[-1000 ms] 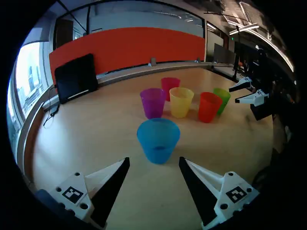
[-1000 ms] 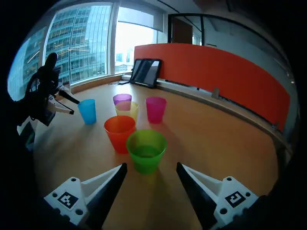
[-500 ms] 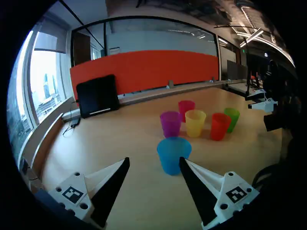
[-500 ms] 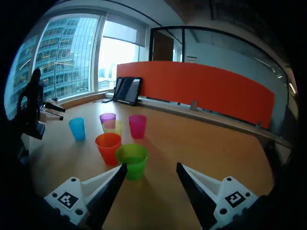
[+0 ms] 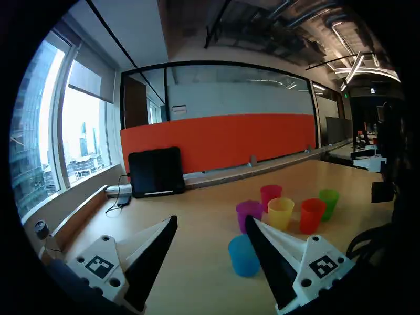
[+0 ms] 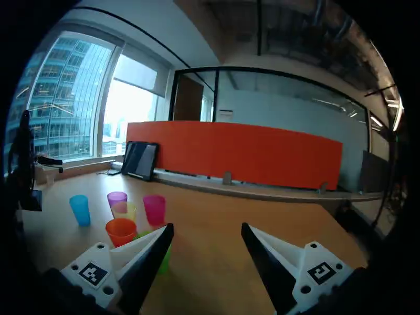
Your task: Pour water
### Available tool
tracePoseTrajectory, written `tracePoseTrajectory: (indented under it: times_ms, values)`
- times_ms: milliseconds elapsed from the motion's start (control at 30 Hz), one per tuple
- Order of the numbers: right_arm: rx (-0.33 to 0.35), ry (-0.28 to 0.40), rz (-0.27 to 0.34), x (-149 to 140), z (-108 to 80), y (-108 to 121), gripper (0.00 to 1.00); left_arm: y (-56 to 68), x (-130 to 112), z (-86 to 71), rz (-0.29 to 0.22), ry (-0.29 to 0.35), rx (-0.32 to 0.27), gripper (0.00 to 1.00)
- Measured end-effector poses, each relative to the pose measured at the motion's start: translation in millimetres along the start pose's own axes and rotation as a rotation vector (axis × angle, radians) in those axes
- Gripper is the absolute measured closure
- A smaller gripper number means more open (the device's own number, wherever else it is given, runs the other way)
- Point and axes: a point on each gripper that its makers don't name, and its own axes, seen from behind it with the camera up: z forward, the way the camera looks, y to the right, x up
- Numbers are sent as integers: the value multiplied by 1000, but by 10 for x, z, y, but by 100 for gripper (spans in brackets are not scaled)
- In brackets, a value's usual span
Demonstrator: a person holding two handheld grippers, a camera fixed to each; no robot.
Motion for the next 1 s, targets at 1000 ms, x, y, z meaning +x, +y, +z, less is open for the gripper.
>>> tracePoseTrajectory:
  times_ms: [1000]
  values:
    - [-281, 182, 62, 281, -132, 314, 1, 32, 166, 158, -18, 134, 150, 5]
